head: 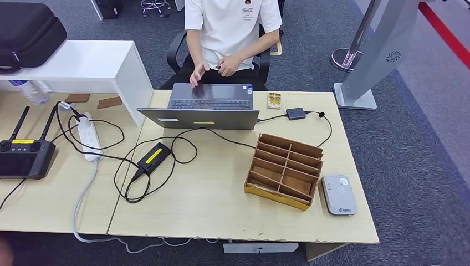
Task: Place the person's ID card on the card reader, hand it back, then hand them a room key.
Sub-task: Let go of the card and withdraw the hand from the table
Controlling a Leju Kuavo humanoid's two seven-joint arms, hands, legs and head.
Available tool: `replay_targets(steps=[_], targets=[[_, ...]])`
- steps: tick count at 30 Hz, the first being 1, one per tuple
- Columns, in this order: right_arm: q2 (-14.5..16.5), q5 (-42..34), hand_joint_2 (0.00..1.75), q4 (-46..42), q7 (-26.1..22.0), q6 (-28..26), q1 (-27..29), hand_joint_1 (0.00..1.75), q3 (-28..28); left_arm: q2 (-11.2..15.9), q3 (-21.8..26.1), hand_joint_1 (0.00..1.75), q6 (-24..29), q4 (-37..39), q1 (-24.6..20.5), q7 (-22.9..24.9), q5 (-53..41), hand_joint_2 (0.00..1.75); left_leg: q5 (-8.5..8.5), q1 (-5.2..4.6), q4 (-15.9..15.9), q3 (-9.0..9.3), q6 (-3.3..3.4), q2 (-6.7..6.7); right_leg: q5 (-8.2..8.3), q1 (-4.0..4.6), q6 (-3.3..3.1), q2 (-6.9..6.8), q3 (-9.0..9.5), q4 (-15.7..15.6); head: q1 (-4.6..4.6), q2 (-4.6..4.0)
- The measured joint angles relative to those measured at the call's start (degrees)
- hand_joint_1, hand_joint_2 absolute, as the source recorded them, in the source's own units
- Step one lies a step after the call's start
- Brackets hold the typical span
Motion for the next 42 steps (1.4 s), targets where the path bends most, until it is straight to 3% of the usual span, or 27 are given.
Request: replay_targets(steps=[2,5,13,15,17,21,23,25,26,30,33,36,38,42], targets=[[0.0,-0.8,1.75,0.2,-1.1,13.5,-0.3,0.0,0.0,0.0,0.0,0.0,-10.4,0.3,-0.2,1.4,-0.3,1.75,0.0,0.0,0.0,0.0,0.0,0.02,0.0,0.01,0.0,0.03,0.0,0.0,0.02,0.0],[0.1,-2.1,1.75,0.4,-2.5,27.8,-0.4,0.0,-0.1,-0.1,0.0,0.0,-17.2,0.6,-0.5,1.7,-0.3,1.75,0.0,0.0,0.0,0.0,0.0,0.02,0.01,0.0,-0.01,0.04,0.0,0.0,0.01,0.0],[0.3,-3.3,1.75,0.5,-3.5,32.2,-0.7,0.0,-0.5,-0.2,0.1,0.0,-18.7,0.6,-0.8,2.0,0.4,1.75,0.0,0.0,0.0,0.02,0.0,0.07,0.01,-0.01,-0.01,0.07,0.01,0.0,-0.01,0.0],[0.3,-3.6,1.75,0.5,-3.7,31.9,-0.7,0.0,-0.9,-0.2,0.1,0.0,-16.6,0.6,-0.8,2.1,0.7,0.87,0.0,0.0,0.0,0.02,0.0,0.09,0.02,0.0,-0.03,0.09,0.01,0.0,0.0,0.0],[0.3,-3.2,1.75,0.4,-2.6,27.3,-0.6,0.0,-1.2,-0.2,0.2,0.0,-8.6,0.6,-0.8,1.4,1.1,0.0,0.0,0.0,0.0,0.02,0.0,0.09,0.03,0.01,-0.05,0.09,0.0,0.0,0.01,0.0],[0.7,-1.1,1.75,0.2,2.1,2.5,-0.3,0.0,-1.8,-0.4,1.5,0.0,17.2,0.1,-0.6,-3.4,2.7,0.0,0.0,0.0,0.0,0.04,-0.01,0.11,0.04,0.02,-0.07,0.11,0.0,0.0,-0.01,0.0],[0.9,0.0,1.75,0.2,3.1,-6.8,-0.3,0.0,-2.2,-0.8,2.8,0.0,22.5,-1.8,-0.2,-6.2,2.7,0.0,0.0,0.01,0.0,0.05,-0.01,0.11,0.04,0.01,-0.07,0.1,0.0,0.0,-0.01,0.0],[1.0,0.5,1.75,0.1,3.1,-10.2,-0.3,0.0,-2.5,-1.5,4.1,0.0,23.3,-3.8,0.1,-8.1,1.9,0.0,0.0,0.02,0.0,0.05,-0.01,0.14,0.03,0.01,-0.08,0.12,0.01,0.0,0.02,0.0],[1.1,0.7,1.75,0.1,3.0,-10.5,-0.2,0.0,-2.7,-1.8,4.6,0.0,23.3,-4.3,0.2,-8.6,1.3,0.0,0.0,0.02,0.0,0.05,-0.01,0.15,0.04,0.01,-0.08,0.13,0.01,0.0,0.01,0.0],[1.8,1.6,1.75,0.1,2.8,-7.8,0.0,0.0,-3.0,-2.1,6.2,0.0,20.3,-3.9,0.1,-6.9,-1.5,1.75,0.0,-0.01,0.0,0.05,0.0,0.17,0.04,0.0,-0.08,0.14,0.0,0.0,0.01,0.0],[2.0,2.0,1.75,0.2,0.8,0.3,-0.1,0.0,-3.0,-1.5,6.5,0.0,5.9,-2.2,-0.4,-3.7,-3.6,1.75,0.0,-0.01,0.0,0.06,0.0,0.16,0.04,0.0,-0.08,0.14,0.0,0.0,-0.01,0.0],[1.9,0.7,1.75,0.2,-4.6,11.7,-0.1,0.0,-3.4,-1.4,6.4,0.0,-8.2,-1.0,-0.8,-2.6,-4.9,1.75,0.0,0.0,0.0,0.06,-0.01,0.19,0.06,0.01,-0.1,0.15,0.0,0.0,0.02,0.0],[1.8,-0.6,1.75,0.2,-7.3,15.9,-0.1,0.0,-4.0,-1.5,6.2,0.0,-10.2,-0.6,-0.8,-2.4,-5.7,1.75,0.0,-0.01,0.0,0.06,-0.01,0.2,0.07,0.0,-0.12,0.16,0.0,0.0,0.01,0.0],[1.3,-2.0,1.75,0.0,-8.9,15.3,0.2,0.0,-5.6,-1.7,5.3,0.0,-2.7,-0.4,-0.8,-4.1,-7.4,1.75,0.0,-0.02,0.0,0.06,-0.01,0.19,0.07,0.01,-0.12,0.17,0.0,0.0,0.01,0.0]])
